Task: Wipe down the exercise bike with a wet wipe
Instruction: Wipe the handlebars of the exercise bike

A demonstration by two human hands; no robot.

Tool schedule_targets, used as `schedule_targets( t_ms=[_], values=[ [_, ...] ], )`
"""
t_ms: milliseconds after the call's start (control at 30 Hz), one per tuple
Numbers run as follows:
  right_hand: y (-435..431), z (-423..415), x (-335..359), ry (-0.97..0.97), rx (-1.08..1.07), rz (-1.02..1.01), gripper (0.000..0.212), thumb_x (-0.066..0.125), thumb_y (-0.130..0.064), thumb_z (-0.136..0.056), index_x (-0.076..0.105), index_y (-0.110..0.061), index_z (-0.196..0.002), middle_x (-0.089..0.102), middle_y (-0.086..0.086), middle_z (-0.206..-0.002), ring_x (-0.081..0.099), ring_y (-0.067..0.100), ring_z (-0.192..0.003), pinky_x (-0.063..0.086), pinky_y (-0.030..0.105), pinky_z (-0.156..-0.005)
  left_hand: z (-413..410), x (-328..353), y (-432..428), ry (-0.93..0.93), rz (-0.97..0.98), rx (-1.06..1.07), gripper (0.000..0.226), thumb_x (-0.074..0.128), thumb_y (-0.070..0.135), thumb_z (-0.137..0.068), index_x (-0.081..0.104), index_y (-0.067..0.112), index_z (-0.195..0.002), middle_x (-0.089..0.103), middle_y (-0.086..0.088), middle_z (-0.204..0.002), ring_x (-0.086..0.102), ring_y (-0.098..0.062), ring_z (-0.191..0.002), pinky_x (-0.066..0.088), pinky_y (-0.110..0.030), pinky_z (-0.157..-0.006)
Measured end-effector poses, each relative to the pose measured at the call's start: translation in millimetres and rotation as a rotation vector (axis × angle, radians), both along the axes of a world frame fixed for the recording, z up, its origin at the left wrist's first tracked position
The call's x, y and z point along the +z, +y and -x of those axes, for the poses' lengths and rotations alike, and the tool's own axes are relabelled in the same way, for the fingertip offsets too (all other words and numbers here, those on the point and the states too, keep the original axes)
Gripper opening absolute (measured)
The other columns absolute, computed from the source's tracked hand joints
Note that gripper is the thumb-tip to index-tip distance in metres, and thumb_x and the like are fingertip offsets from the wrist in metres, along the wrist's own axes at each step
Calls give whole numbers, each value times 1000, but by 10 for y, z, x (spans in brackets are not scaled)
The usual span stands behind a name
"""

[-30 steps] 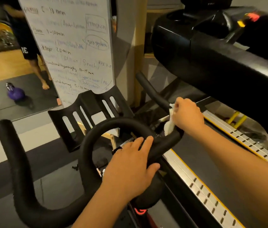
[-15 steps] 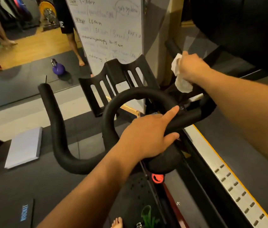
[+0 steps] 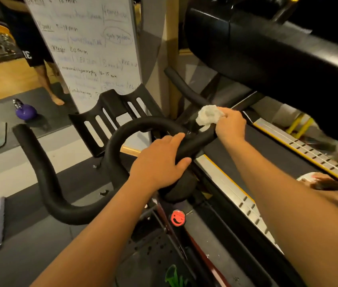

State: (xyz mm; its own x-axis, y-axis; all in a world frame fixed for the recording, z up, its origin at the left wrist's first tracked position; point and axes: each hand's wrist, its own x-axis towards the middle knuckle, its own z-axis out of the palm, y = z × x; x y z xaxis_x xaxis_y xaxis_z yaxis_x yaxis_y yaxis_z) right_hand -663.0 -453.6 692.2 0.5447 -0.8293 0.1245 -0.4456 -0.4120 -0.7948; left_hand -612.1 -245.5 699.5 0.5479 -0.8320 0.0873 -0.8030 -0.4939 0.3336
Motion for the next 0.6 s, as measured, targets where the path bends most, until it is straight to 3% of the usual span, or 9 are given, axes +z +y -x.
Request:
schedule_targets(
  t_ms=[67,133,267,333,467,600],
  values=[
    [232,138,-96,-45,-41,-1,39,41,-2,-96,62,-9,-128,64,10,-117,58,25,-112,43,25,-92,23,9,18,-6,78,-8,65,54,51,-92,30,28,-148,44,3,-142,47,-20,-125,47,-45,-101],
    [524,254,-162,-22,-4,89,46,43,-1,-93,52,-15,-136,57,10,-131,53,31,-120,44,34,-98,68,47,50,8,146,-34,63,57,46,-92,32,27,-147,40,5,-146,43,-18,-129,44,-41,-104],
    [1020,404,-169,64,64,187,64,48,9,-89,36,-11,-149,23,16,-158,28,35,-143,31,41,-114,126,100,178,122,274,-78,55,59,32,-93,38,26,-144,44,6,-144,44,-14,-129,39,-31,-103],
    [1199,422,-114,144,111,262,60,48,5,-93,34,-10,-149,23,11,-160,15,27,-149,22,43,-119,125,127,305,223,384,-71,51,62,23,-92,45,24,-140,49,6,-139,47,-12,-126,35,-21,-103],
    [1581,421,-37,272,102,347,57,46,-3,-97,29,-13,-150,20,4,-161,13,25,-149,29,39,-113,65,85,773,319,488,-50,43,62,14,-91,53,19,-133,53,4,-134,47,-10,-124,33,-20,-108],
    [2346,314,-175,251,209,459,64,59,-13,-93,32,-17,-150,23,1,-160,5,25,-151,27,45,-117,42,43,1209,370,509,-101,39,59,4,-90,57,18,-126,55,7,-122,48,3,-102,29,6,-87]
  ],
)
